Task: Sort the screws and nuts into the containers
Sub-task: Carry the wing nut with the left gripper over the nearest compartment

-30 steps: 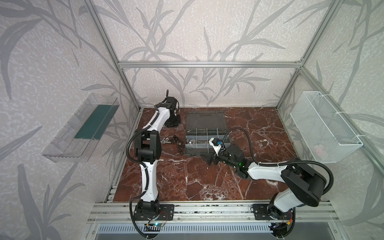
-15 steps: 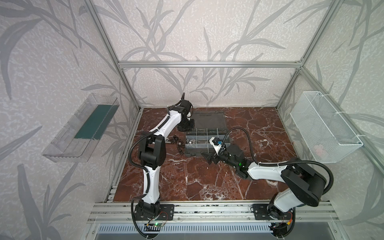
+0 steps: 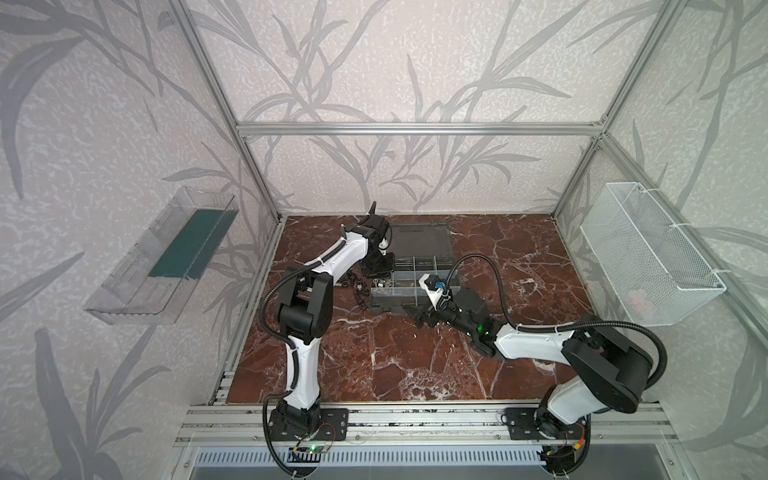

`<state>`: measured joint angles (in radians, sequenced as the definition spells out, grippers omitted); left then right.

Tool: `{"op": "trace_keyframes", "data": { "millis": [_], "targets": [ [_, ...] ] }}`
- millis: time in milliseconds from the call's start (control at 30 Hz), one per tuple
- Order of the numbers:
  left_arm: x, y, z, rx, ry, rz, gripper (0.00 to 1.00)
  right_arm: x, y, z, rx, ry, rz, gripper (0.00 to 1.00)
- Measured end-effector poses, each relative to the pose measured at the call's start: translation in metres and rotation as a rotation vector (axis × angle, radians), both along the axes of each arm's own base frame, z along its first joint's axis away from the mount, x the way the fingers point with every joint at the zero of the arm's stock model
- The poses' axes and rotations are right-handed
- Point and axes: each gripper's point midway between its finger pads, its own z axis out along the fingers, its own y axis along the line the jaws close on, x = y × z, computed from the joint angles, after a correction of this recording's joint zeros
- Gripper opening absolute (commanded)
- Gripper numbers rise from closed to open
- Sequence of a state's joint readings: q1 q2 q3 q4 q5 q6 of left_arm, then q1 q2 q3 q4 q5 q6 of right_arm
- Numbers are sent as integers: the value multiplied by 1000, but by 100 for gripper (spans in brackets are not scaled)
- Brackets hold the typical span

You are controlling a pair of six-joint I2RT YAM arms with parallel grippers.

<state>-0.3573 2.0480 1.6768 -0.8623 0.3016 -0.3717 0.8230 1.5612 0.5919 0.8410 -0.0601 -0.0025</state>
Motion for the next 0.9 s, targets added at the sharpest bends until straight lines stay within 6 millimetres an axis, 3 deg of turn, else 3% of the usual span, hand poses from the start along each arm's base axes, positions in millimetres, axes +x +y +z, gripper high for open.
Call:
{"op": "trace_keyframes", "data": {
  "millis": [367, 900],
  "targets": [
    [-4, -9, -1, -5, 5, -13, 16, 0, 0, 0, -1, -1, 0, 99],
    [-7, -5, -4, 21, 13, -12, 20, 0, 0, 0, -2, -2, 1, 99]
  ]
}}
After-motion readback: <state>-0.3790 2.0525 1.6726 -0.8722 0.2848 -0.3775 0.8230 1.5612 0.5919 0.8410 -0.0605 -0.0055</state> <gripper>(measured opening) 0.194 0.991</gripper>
